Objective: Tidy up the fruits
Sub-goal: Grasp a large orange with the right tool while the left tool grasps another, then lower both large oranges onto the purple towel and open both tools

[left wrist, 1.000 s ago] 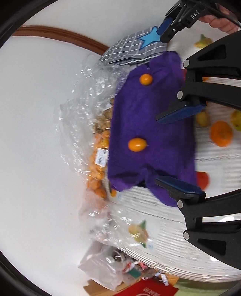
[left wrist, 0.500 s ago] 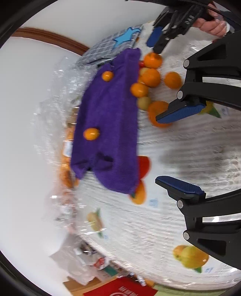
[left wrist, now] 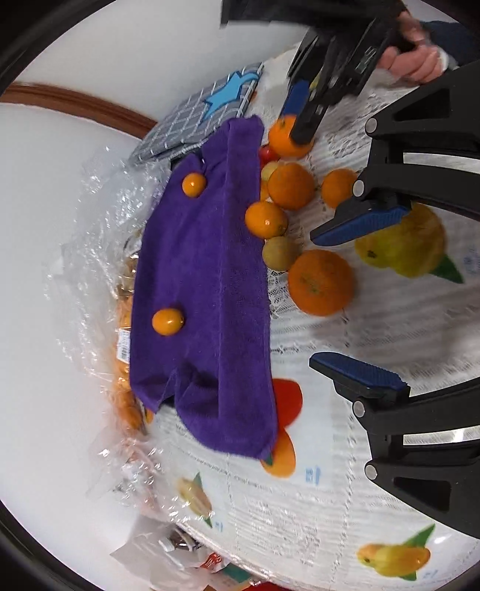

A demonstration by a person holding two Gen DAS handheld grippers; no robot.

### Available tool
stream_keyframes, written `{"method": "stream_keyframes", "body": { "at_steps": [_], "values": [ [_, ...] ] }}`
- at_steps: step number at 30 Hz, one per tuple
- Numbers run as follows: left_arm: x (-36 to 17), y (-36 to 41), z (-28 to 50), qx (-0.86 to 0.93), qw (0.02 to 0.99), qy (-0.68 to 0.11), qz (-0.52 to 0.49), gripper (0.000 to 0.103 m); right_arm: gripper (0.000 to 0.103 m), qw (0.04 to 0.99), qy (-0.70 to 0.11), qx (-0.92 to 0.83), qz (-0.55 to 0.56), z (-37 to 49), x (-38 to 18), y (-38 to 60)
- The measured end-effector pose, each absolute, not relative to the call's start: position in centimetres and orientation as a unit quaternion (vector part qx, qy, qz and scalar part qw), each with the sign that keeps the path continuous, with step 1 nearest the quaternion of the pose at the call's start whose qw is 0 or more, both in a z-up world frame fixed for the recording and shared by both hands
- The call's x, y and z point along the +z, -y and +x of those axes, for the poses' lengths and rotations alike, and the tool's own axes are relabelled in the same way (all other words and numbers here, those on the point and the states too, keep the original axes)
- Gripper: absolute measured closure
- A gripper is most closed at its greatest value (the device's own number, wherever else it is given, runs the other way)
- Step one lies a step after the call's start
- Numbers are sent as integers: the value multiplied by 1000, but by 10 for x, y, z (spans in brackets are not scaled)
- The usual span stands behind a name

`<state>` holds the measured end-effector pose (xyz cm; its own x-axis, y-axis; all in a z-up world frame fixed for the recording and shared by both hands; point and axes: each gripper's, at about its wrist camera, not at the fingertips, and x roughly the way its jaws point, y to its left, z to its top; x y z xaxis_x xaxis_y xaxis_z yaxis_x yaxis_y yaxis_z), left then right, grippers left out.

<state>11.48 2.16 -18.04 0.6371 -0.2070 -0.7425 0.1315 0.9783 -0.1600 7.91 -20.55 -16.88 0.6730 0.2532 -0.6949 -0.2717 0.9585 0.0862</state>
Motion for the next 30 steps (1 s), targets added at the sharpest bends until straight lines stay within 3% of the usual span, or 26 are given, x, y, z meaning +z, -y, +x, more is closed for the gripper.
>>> {"method": "stream_keyframes", "body": {
  "at_steps": [12, 16, 30],
  "values": [
    [-196, -19, 125, -128, 899, -417, -49, 45, 62, 920, -372, 126, 5, 72, -165, 233],
    [-197, -19, 123, -135, 897, -417, -52, 62, 62, 918, -376, 124, -5, 72, -167, 229],
    [-181, -37, 106, -141, 922, -347, -102, 63, 62, 925, -360, 124, 3, 66, -165, 233]
  ]
}}
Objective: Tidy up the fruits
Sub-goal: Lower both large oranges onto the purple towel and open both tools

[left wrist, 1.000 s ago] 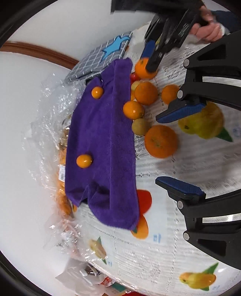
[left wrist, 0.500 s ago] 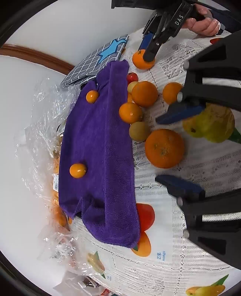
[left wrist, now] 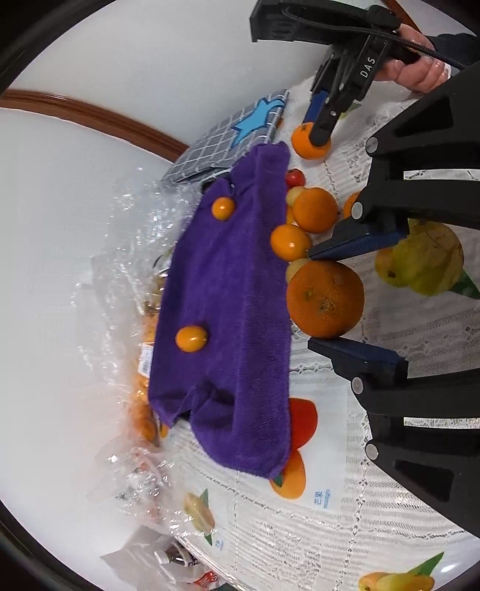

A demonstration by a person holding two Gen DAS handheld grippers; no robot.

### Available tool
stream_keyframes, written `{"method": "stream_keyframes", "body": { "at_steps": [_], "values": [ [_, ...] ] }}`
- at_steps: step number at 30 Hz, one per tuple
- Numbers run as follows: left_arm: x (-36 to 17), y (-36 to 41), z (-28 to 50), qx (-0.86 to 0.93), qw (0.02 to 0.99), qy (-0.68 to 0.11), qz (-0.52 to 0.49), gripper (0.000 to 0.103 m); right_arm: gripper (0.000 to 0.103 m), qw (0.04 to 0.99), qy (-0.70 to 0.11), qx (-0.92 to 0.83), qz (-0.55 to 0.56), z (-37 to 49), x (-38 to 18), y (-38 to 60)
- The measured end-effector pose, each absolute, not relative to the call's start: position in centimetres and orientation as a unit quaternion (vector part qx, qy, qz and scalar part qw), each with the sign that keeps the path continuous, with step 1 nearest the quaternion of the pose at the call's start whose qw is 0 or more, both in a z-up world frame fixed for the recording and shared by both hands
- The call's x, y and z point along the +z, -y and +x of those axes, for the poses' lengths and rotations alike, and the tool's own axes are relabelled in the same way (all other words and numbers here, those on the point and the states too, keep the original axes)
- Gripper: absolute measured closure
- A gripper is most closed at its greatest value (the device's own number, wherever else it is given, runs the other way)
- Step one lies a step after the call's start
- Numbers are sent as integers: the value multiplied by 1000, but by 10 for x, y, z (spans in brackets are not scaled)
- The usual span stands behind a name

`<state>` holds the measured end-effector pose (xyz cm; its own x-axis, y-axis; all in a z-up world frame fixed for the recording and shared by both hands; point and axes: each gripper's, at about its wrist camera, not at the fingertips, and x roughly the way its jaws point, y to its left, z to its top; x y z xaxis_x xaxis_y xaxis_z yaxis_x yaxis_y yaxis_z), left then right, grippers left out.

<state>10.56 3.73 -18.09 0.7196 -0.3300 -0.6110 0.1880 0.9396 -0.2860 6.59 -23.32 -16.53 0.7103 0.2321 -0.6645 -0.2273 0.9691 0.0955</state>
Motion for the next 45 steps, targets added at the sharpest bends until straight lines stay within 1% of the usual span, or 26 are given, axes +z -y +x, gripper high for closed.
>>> {"method": "stream_keyframes", "body": {
  "at_steps": [7, 9, 15, 19, 24, 28, 29, 32, 40, 45],
  "values": [
    [-167, -47, 102, -139, 931, -314, -124, 63, 62, 936, -335, 110, 15, 59, -157, 236],
    [-152, -47, 102, -134, 938, -296, -119, 63, 62, 935, -335, 115, 15, 60, -152, 234],
    [-105, -58, 130, -113, 954, -245, -133, 63, 62, 946, -295, 134, -2, 80, -110, 220],
    [-94, -68, 155, -89, 960, -225, -142, 63, 62, 953, -272, 132, 12, 111, -84, 220],
    [-107, -81, 189, -67, 955, -229, -178, 63, 62, 955, -266, 128, 33, 159, -76, 222],
    [-139, -91, 203, -55, 945, -248, -205, 63, 62, 948, -290, 125, 46, 177, -99, 225],
    [-146, -93, 206, -45, 942, -262, -206, 63, 62, 944, -305, 121, 37, 181, -106, 224],
    [-151, -95, 208, -42, 942, -263, -204, 63, 62, 942, -321, 103, 9, 185, -118, 221],
    [-159, -94, 214, -41, 939, -275, -200, 63, 62, 939, -327, 101, 19, 189, -128, 229],
    [-160, -94, 217, -37, 938, -280, -199, 63, 62, 932, -346, 108, 18, 192, -138, 225]
  ]
}}
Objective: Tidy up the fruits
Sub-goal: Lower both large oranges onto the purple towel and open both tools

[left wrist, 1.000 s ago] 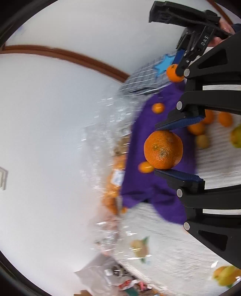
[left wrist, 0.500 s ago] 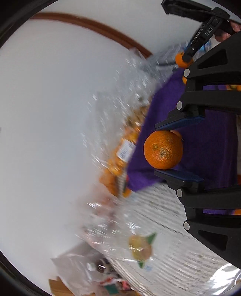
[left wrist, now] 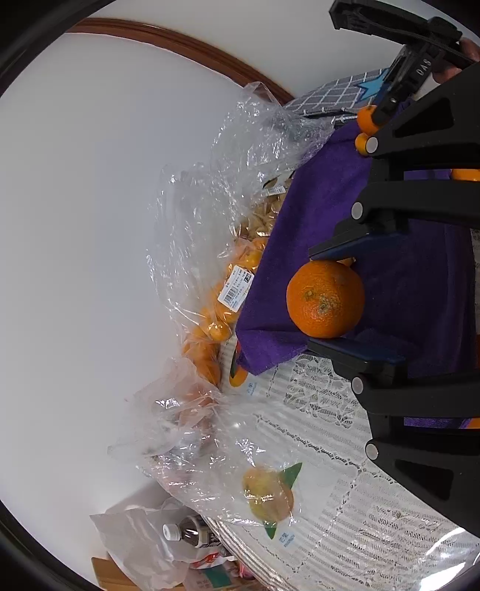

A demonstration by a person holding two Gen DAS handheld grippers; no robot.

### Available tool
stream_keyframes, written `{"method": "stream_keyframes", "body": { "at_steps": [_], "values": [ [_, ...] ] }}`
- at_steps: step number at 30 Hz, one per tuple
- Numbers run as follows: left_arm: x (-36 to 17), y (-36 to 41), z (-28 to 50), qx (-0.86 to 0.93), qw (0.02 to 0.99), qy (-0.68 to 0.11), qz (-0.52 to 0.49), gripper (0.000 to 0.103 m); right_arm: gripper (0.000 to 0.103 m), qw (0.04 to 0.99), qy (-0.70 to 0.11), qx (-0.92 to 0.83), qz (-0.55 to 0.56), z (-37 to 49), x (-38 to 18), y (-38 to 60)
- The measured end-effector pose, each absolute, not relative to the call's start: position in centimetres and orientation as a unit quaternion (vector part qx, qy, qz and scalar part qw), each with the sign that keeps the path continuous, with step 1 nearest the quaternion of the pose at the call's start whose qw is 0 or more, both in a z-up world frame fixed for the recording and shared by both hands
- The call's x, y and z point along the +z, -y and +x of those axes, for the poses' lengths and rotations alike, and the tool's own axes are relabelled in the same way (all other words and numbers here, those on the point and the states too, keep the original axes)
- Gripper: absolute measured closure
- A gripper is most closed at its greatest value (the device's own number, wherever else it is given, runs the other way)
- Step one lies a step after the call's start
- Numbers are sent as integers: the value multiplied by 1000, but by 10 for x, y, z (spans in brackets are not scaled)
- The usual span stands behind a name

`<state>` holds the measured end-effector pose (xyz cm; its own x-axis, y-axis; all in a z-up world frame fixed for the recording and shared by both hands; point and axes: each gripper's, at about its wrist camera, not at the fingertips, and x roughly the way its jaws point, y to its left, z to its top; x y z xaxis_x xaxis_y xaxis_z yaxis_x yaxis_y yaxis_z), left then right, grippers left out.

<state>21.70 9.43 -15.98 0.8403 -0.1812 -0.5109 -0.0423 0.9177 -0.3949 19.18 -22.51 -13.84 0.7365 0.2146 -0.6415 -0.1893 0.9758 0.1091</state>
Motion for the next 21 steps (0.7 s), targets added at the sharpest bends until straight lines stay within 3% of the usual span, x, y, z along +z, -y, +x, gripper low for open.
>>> {"method": "stream_keyframes", "body": {
  "at_steps": [21],
  "values": [
    [-172, -80, 228, -69, 924, -324, -189, 63, 61, 918, -388, 78, -29, 198, -159, 211]
  ]
}}
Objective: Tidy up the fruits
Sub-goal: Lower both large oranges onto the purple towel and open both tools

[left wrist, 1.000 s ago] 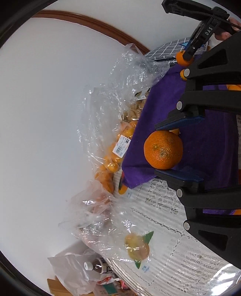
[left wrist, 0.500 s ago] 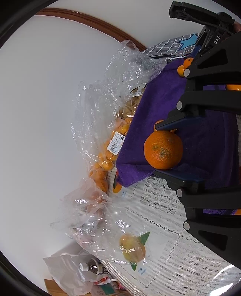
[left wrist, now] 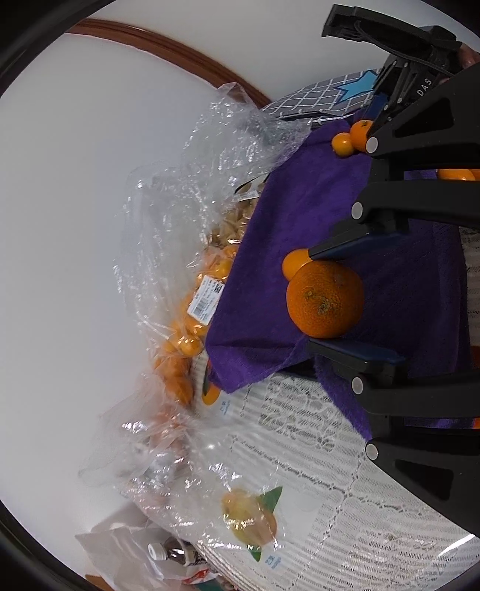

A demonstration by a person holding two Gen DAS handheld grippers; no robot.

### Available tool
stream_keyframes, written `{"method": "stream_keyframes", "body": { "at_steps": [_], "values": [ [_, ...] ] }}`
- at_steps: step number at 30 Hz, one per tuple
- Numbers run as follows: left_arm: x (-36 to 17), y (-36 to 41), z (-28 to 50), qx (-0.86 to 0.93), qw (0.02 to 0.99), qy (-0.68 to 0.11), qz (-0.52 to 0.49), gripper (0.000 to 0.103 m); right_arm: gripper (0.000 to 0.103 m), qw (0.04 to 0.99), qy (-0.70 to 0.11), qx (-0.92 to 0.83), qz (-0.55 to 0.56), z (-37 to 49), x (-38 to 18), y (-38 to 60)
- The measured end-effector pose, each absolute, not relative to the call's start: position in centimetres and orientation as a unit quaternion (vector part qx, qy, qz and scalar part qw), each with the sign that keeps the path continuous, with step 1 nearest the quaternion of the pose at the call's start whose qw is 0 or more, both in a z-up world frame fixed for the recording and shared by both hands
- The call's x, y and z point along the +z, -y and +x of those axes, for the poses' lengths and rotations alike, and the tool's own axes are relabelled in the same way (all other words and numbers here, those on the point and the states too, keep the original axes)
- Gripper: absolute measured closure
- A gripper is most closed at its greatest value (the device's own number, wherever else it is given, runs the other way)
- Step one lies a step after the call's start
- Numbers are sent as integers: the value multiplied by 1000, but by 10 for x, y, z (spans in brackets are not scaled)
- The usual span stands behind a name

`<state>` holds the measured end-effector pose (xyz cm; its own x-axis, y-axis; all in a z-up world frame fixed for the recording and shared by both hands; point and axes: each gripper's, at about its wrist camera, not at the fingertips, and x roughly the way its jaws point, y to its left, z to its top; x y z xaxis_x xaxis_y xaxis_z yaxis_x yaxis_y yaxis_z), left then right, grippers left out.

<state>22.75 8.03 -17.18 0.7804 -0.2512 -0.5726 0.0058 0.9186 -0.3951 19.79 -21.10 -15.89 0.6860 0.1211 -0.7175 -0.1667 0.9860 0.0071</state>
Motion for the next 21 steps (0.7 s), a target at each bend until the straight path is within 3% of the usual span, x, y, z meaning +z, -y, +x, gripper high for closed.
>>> {"method": "stream_keyframes", "body": {
  "at_steps": [5, 12, 21],
  "values": [
    [-172, -69, 229, -79, 925, -333, -166, 63, 60, 917, -390, 81, -15, 197, -158, 213],
    [-179, -55, 234, -71, 921, -360, -128, 63, 40, 925, -370, 92, 9, 192, -147, 216],
    [-179, -52, 235, -59, 923, -364, -109, 63, 40, 931, -354, 92, 10, 188, -143, 214]
  ]
}}
